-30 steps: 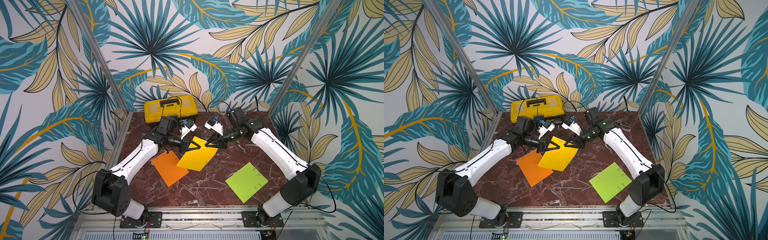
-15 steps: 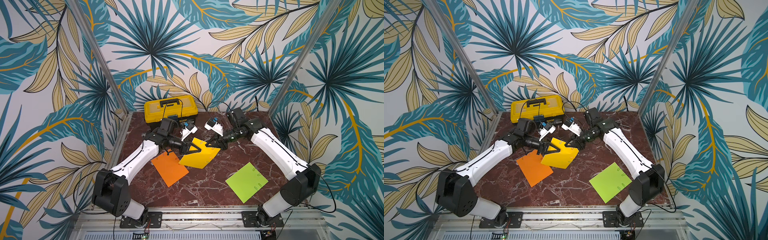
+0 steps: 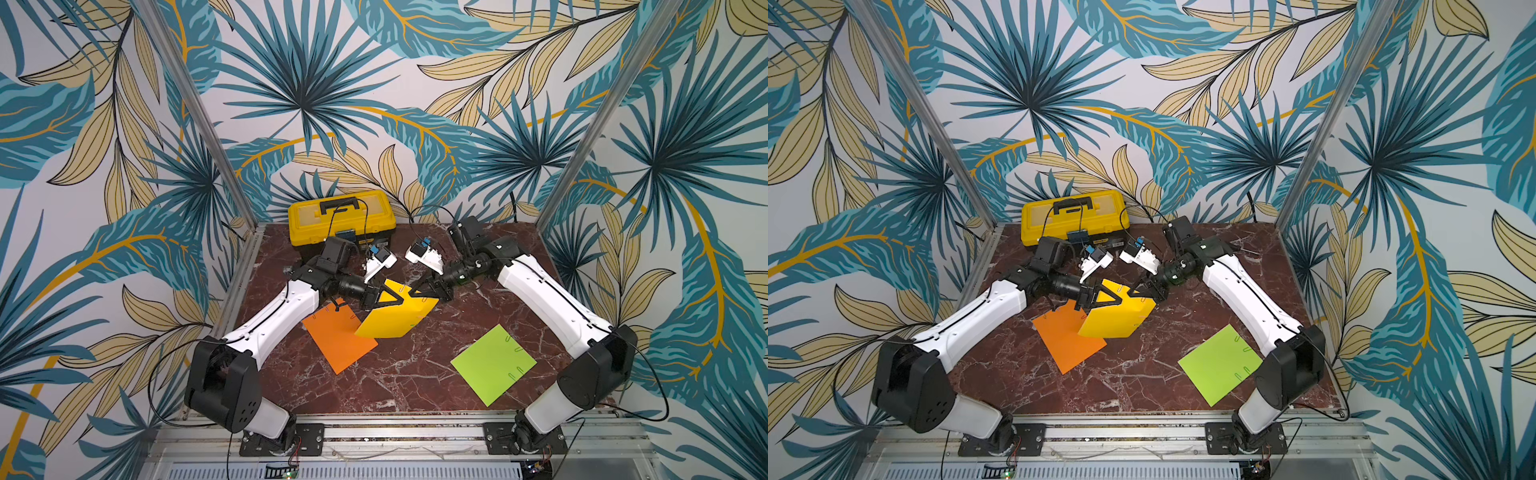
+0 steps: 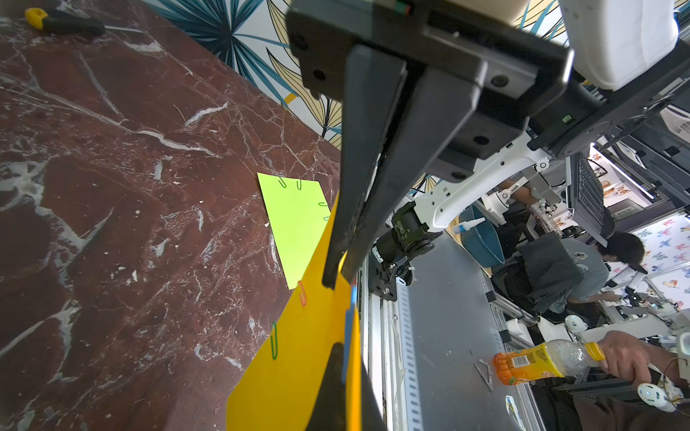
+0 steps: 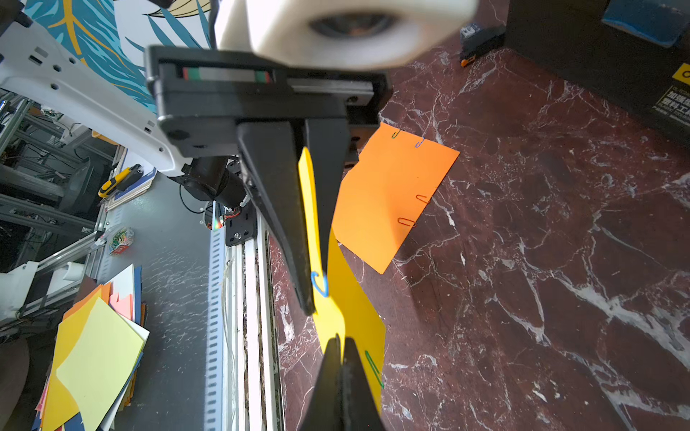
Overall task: Unclip the paperclips from the documents
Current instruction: Pick up the document from the center of the board, then remove the paper clip from the document.
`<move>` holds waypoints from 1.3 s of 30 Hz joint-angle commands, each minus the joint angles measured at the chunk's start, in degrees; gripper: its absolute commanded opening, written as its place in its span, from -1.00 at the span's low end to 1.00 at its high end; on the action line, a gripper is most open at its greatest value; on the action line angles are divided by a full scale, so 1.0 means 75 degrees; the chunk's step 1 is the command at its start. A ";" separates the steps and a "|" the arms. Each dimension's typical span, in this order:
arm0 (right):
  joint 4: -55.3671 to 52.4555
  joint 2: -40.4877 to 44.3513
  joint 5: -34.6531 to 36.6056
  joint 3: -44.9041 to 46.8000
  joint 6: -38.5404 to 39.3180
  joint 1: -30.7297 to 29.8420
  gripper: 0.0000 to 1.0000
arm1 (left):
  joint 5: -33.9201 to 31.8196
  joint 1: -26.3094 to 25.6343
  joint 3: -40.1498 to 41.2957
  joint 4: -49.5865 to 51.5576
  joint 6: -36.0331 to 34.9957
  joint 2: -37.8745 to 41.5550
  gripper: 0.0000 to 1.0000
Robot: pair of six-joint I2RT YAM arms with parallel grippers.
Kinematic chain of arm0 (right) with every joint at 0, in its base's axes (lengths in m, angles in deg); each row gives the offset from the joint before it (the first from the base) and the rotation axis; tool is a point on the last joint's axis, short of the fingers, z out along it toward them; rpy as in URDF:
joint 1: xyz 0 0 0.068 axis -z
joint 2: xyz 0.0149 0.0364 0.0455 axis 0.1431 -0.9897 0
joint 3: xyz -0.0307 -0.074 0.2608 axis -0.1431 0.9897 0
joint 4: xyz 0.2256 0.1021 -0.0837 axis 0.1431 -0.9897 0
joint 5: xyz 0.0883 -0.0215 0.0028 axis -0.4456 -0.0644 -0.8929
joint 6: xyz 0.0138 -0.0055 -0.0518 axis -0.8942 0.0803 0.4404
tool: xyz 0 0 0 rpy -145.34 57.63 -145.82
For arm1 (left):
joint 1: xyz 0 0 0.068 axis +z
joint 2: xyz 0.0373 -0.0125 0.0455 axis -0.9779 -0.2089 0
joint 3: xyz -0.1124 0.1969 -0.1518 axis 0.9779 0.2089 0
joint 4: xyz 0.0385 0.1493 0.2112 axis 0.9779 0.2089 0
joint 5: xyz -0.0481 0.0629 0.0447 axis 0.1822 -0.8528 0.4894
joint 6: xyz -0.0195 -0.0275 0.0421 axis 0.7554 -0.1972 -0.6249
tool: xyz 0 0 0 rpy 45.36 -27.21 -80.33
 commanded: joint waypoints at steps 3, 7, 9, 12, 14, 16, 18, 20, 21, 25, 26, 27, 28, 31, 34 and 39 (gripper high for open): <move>-0.0105 -0.0018 0.0111 -0.0114 0.0129 -0.0041 -0.97 | 0.0014 -0.0071 -0.0123 0.0004 -0.0046 -0.0026 -1.00; -0.0094 0.0115 0.0237 -0.0115 0.0136 -0.0032 -0.39 | -0.0142 -0.0060 -0.0085 0.0010 -0.0099 -0.0015 -1.00; -0.0037 0.0218 0.0254 -0.0103 0.0110 -0.0021 -0.21 | -0.0192 -0.0052 -0.0069 0.0010 -0.0130 -0.0022 -1.00; 0.0084 0.0319 0.0232 -0.0125 0.0063 -0.0024 -0.10 | -0.0180 -0.0062 -0.0063 0.0010 -0.0154 -0.0062 -1.00; 0.0183 0.0315 0.0153 -0.0148 -0.0007 -0.0022 -0.07 | -0.0146 -0.0051 -0.0068 0.0010 -0.0178 -0.0096 -1.00; 0.0245 0.0233 0.0015 -0.0210 -0.0075 -0.0020 -0.07 | -0.0145 -0.0061 -0.0081 0.0009 -0.0191 -0.0116 -1.00; 0.0326 0.0094 -0.0156 -0.0279 -0.0196 -0.0023 -0.06 | -0.0155 -0.0051 -0.0082 0.0010 -0.0225 -0.0138 -1.00; 0.0402 -0.0067 -0.0335 -0.0368 -0.0313 -0.0018 -0.06 | -0.0179 -0.0056 -0.0079 0.0010 -0.0271 -0.0144 -1.00; 0.0447 -0.0135 -0.0419 -0.0399 -0.0345 -0.0020 -0.06 | -0.0191 -0.0058 -0.0068 0.0010 -0.0291 -0.0160 -1.00; 0.0558 -0.0399 -0.0813 -0.0553 -0.0498 -0.0024 -0.06 | -0.0226 -0.0058 -0.0069 0.0007 -0.0344 -0.0157 -1.00; 0.0553 -0.0464 -0.0895 -0.0601 -0.0518 -0.0028 -0.07 | -0.0238 -0.0056 -0.0068 0.0010 -0.0365 -0.0150 -1.00; 0.0528 -0.0523 -0.0958 -0.0648 -0.0513 -0.0024 -0.07 | -0.0251 -0.0061 -0.0069 0.0010 -0.0378 -0.0149 -1.00; 0.0509 -0.0583 -0.1007 -0.0686 -0.0531 -0.0018 -0.07 | -0.0275 -0.0052 -0.0075 0.0010 -0.0391 -0.0140 -1.00; 0.0405 -0.0729 -0.1150 -0.0753 -0.0519 -0.0021 -0.12 | -0.0296 -0.0059 -0.0062 0.0010 -0.0426 -0.0144 -1.00; 0.0357 -0.0779 -0.1297 -0.0737 -0.0509 -0.0024 -0.20 | -0.0343 -0.0058 -0.0023 0.0004 -0.0468 -0.0138 -1.00; 0.0264 -0.0791 -0.1469 -0.0678 -0.0469 -0.0018 -0.37 | -0.0496 -0.0062 0.0036 0.0010 -0.0561 -0.0109 -1.00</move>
